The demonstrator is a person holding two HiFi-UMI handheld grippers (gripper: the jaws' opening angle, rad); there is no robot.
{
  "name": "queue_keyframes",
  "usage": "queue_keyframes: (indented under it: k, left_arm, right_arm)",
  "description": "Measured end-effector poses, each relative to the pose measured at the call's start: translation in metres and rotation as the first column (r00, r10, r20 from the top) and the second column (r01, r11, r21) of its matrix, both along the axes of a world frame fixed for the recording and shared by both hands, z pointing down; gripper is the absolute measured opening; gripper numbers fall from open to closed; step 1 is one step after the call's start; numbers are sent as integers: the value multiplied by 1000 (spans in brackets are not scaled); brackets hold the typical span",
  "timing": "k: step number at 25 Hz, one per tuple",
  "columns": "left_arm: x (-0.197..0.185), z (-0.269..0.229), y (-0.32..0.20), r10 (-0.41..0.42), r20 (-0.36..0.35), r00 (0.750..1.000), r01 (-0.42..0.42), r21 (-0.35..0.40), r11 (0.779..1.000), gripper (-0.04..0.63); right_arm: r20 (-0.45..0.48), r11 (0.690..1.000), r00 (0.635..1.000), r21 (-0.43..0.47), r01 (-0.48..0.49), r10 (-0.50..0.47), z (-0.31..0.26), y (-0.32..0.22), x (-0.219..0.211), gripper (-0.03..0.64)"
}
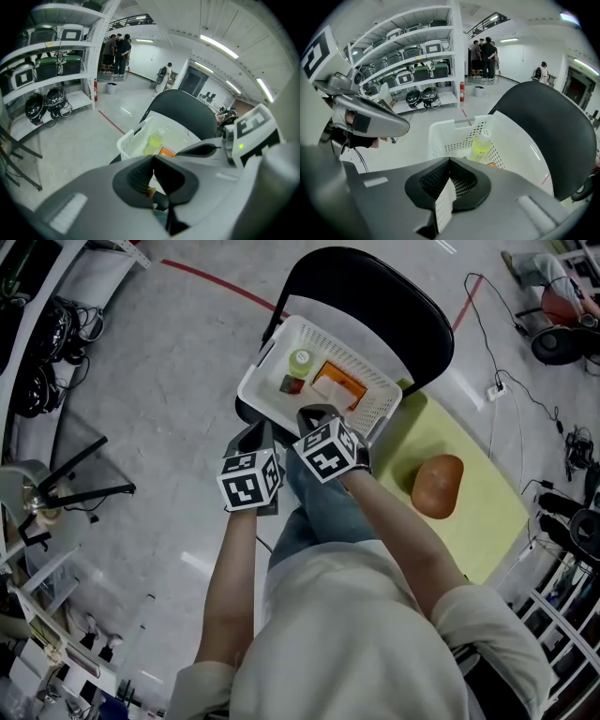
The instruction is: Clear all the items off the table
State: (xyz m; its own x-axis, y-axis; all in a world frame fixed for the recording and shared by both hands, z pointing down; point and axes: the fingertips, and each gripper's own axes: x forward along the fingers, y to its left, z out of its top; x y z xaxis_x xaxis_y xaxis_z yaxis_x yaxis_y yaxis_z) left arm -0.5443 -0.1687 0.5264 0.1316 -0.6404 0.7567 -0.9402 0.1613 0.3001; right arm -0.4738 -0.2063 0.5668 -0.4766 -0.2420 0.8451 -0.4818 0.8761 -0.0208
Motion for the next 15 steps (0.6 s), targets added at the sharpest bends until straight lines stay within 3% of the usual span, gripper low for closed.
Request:
queue_keyframes:
  k: [15]
  left_arm:
    - [28,-40,31,18,13,1000,-19,67,998,9]
  right_arm:
    - [51,997,998,72,-32,28,-49,40,34,0]
